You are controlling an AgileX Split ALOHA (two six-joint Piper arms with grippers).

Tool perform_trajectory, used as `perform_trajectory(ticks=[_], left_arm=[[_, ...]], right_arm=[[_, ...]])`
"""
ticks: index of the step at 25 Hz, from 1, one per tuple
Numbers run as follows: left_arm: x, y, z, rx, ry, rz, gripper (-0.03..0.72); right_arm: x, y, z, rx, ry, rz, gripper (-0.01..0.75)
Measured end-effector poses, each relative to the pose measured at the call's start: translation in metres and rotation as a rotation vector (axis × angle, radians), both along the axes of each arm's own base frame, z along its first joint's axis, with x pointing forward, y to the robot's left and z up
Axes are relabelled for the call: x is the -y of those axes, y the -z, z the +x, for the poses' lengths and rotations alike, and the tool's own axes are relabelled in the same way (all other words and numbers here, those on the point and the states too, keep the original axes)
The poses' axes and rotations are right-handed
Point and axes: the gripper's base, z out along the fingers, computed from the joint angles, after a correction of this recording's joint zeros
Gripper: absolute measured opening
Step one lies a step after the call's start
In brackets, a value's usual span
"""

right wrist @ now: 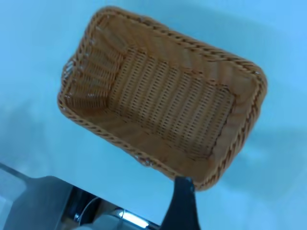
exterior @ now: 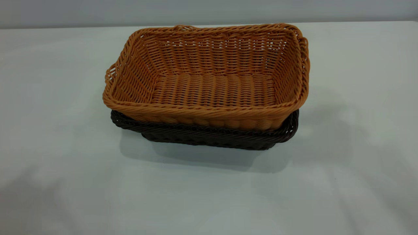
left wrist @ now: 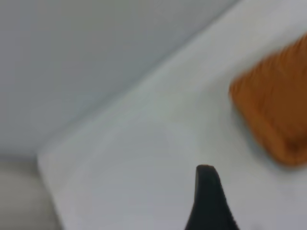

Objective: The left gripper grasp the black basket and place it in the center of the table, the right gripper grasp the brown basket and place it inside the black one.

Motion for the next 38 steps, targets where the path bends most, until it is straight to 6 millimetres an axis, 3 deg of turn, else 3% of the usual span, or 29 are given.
perform_trajectory(ticks=[3,7,14,21,23,31,38], left_arm=[[-0.016,0.001,-0.006,-0.029,-0.236,-0.042,0.447],[-0.020,0.016,-0.004,-0.039,-0.405,-0.106,0.447],[-0.016,0.092,-0.002,-0.274,-0.378,0.058,0.447],[-0.007,0.162,-0.021,-0.587,-0.256,0.101,0.447],[-0.006,0.176,-0.027,-0.642,-0.239,0.094,0.447],[-0.010,0.223,-0.044,-0.758,-0.231,0.119,0.447],[-0.006,0.229,-0.053,-0.803,-0.169,0.069,0.447]], right_arm=[[0.012,-0.003,-0.038,0.028,-0.009,-0.025,0.563],[0.023,0.023,-0.074,-0.034,0.005,-0.064,0.563],[0.049,0.092,-0.138,-0.173,0.077,-0.186,0.563],[0.066,0.155,-0.190,-0.191,0.147,-0.203,0.563],[0.070,0.161,-0.199,-0.136,0.156,-0.195,0.563],[0.075,0.155,-0.210,-0.013,0.185,-0.170,0.563],[0.075,0.155,-0.210,-0.012,0.185,-0.171,0.563]])
